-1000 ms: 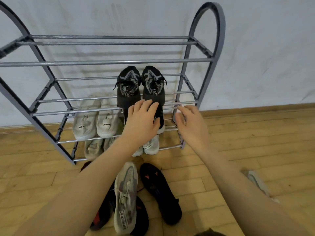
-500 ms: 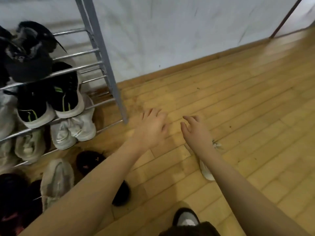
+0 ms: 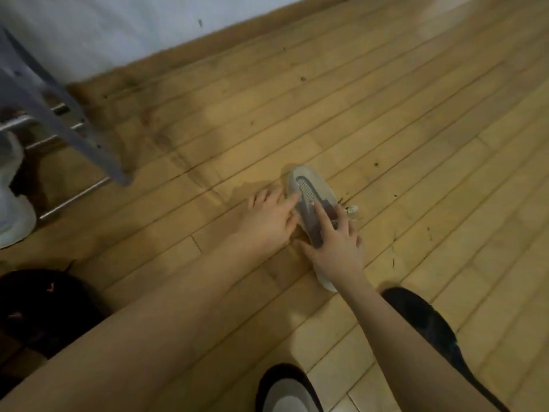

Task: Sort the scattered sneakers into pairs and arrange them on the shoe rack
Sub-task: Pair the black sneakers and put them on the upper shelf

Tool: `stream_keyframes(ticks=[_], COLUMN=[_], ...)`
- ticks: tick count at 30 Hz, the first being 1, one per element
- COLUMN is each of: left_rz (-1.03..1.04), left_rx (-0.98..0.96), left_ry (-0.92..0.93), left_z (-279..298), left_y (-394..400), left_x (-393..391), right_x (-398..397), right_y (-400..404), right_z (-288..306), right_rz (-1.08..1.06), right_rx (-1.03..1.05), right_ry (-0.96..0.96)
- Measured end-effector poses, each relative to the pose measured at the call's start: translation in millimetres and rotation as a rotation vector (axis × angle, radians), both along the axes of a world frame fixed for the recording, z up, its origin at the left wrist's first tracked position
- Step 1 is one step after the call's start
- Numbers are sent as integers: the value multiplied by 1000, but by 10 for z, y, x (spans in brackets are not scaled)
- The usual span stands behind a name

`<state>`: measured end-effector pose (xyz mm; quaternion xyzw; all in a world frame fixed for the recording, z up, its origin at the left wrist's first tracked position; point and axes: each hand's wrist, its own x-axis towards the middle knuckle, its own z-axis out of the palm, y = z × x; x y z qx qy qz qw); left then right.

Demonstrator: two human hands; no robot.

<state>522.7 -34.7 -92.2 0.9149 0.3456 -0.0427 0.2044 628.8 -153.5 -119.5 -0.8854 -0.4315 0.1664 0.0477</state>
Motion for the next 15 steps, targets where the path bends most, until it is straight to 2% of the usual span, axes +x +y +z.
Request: stream_keyframes(ticks=[4, 8, 15], left_rz=[-33, -37, 39], left_rx=[-44, -19, 16], left_ry=[53, -22, -97], left_z=[-241, -332, -234], left_y=[70, 104, 219], left_x=[131, 76, -303], right_x=[41, 43, -236], right_y=[-36, -98, 34], right_z=[-72, -112, -13], right_rz=[28, 75, 162], right_rx=[-5, 94, 225], right_ry=[-24, -72, -1])
